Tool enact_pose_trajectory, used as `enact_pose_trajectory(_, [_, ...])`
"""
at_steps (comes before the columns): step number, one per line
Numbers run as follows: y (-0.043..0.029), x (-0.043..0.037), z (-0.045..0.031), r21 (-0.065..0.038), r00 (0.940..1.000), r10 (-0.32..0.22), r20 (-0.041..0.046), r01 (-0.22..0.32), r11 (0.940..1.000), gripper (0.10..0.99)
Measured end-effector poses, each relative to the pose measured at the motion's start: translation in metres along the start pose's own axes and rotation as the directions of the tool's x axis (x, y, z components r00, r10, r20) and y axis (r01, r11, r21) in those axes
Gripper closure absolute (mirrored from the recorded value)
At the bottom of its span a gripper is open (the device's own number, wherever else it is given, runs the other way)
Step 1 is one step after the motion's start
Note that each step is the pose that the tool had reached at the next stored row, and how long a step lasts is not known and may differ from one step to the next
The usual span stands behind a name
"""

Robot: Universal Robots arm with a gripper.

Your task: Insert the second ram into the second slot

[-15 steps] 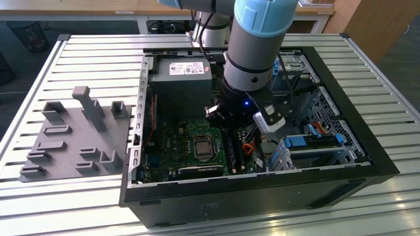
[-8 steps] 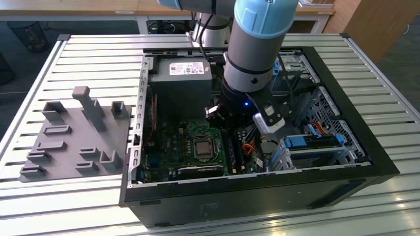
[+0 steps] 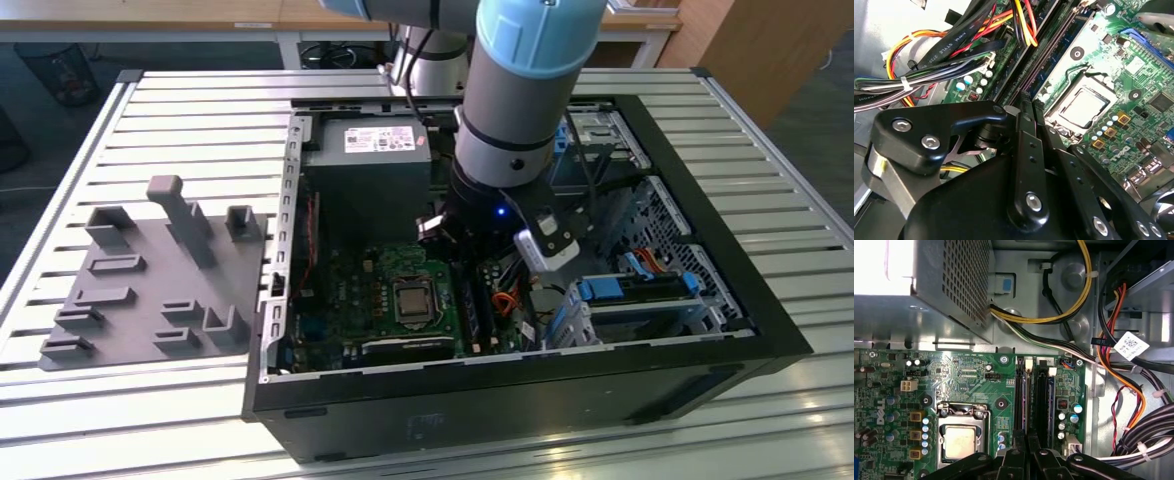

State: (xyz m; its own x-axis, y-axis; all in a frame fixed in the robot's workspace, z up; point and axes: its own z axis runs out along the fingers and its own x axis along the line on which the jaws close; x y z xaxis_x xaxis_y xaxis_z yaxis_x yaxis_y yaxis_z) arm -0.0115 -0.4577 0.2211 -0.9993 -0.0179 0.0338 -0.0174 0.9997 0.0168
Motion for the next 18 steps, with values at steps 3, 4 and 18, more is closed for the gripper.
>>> enact_pose_trajectory(3, [0.0000, 0.0001, -0.0022, 0.000, 1.0000, 0.000, 0.0000, 0.000, 1.0000, 0.949])
enact_pose_trajectory(4, [0.0000, 0.0001, -0.0031, 0.000, 1.0000, 0.000, 0.0000, 0.000, 1.0000, 0.949])
enact_pose_trajectory(18, [-0.0004, -0.0010, -0.0034, 0.000, 1.0000, 0.000, -0.0008, 0.000, 1.0000, 0.949])
